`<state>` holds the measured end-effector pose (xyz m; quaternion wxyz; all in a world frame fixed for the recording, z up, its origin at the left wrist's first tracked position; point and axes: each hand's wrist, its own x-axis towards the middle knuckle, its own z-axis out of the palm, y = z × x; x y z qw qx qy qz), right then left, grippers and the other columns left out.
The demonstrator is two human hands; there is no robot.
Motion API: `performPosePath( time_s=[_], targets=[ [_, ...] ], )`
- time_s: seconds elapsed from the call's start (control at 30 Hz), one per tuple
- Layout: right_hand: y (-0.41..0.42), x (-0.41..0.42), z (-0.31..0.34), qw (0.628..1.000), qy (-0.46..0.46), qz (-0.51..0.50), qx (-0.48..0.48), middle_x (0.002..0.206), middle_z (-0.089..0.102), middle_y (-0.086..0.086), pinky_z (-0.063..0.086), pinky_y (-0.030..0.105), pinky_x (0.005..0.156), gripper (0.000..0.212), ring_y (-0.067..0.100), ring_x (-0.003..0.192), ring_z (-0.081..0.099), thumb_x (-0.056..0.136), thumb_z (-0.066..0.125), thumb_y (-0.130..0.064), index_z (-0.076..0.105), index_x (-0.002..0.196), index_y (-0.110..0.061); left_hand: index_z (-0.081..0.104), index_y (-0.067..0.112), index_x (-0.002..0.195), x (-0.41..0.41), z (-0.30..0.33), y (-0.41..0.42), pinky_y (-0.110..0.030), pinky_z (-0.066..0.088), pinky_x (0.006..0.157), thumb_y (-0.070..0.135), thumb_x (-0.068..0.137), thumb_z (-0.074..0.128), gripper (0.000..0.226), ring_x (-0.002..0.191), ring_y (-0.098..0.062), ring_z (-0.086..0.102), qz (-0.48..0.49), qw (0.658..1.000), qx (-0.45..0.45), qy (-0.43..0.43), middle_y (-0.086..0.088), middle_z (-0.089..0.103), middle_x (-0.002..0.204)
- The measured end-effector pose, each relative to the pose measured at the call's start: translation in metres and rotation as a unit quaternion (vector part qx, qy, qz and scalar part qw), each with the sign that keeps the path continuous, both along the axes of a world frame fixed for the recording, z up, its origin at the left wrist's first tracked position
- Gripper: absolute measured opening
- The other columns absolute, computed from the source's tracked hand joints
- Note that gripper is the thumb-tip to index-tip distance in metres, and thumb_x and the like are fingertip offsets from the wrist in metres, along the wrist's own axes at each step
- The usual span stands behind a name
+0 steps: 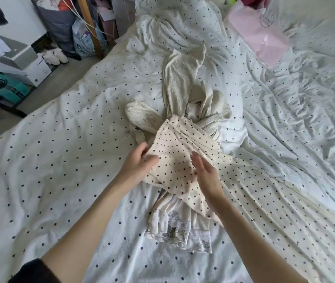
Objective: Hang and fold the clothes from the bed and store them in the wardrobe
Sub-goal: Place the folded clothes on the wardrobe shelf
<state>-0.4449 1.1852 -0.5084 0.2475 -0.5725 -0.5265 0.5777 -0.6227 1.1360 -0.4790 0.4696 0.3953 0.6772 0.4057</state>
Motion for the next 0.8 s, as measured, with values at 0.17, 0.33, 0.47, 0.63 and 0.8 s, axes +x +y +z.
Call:
performPosePath(
  time_s=[0.17, 0.33, 0.47, 0.63, 0.8],
  targets=[
    [0.013, 0.077, 0.016, 0.971, 0.152, -0.12, -0.138, 0.137, 0.05, 0.008, 0.045, 0.035, 0.094, 0.051, 0.019, 0.111, 0.054, 0.101, 0.024, -0.043, 0.041, 0.138, -0.012, 0.036, 0.018, 0.088, 0.071, 0.033, 0.034, -0.015, 0.031, 0.045, 0.015, 0.094, 0.048, 0.014, 0.052, -0.006, 0.031, -0.159, 0.967, 0.114, 0.161, 0.003, 0.038, 0.074],
    [0.002, 0.157, 0.009, 0.931, 0.206, -0.233, -0.189, 0.123, 0.058, 0.01, 0.05, 0.036, 0.079, 0.045, 0.025, 0.103, 0.06, 0.099, 0.035, -0.044, 0.048, 0.128, -0.012, 0.015, 0.025, 0.149, 0.171, 0.003, 0.025, -0.011, 0.043, 0.056, 0.02, 0.094, 0.048, 0.064, 0.094, -0.003, 0.052, -0.429, 0.854, 0.074, 0.284, 0.007, 0.035, 0.14],
    [-0.012, 0.188, -0.005, 0.934, 0.164, -0.232, -0.215, 0.103, 0.064, 0.009, 0.051, 0.033, 0.065, 0.03, 0.022, 0.078, 0.064, 0.097, 0.047, -0.038, 0.056, 0.107, -0.011, 0.055, 0.013, 0.119, 0.203, -0.023, 0.002, -0.027, 0.036, 0.106, 0.03, 0.094, 0.048, 0.031, 0.126, -0.013, 0.042, -0.509, 0.79, 0.126, 0.317, 0.001, 0.031, 0.15],
    [0.003, 0.171, -0.009, 0.978, 0.025, -0.152, -0.139, 0.101, 0.066, 0.011, 0.056, 0.039, 0.076, 0.036, 0.022, 0.086, 0.066, 0.092, 0.057, -0.029, 0.056, 0.118, -0.002, 0.059, 0.016, 0.117, 0.172, -0.042, -0.006, -0.017, 0.044, 0.092, 0.028, 0.095, 0.046, 0.028, 0.105, -0.009, 0.058, -0.375, 0.867, 0.098, 0.312, 0.006, 0.042, 0.142],
    [0.036, 0.134, -0.014, 0.989, -0.114, -0.095, -0.023, 0.119, 0.058, 0.009, 0.046, 0.01, 0.055, 0.066, 0.008, 0.077, 0.058, 0.083, 0.07, -0.022, 0.037, 0.139, -0.011, 0.052, 0.021, 0.127, 0.136, -0.06, -0.012, -0.02, 0.029, 0.105, 0.02, 0.093, 0.053, 0.034, 0.119, -0.007, 0.042, -0.337, 0.878, 0.063, 0.335, 0.007, 0.046, 0.127]
  ],
)
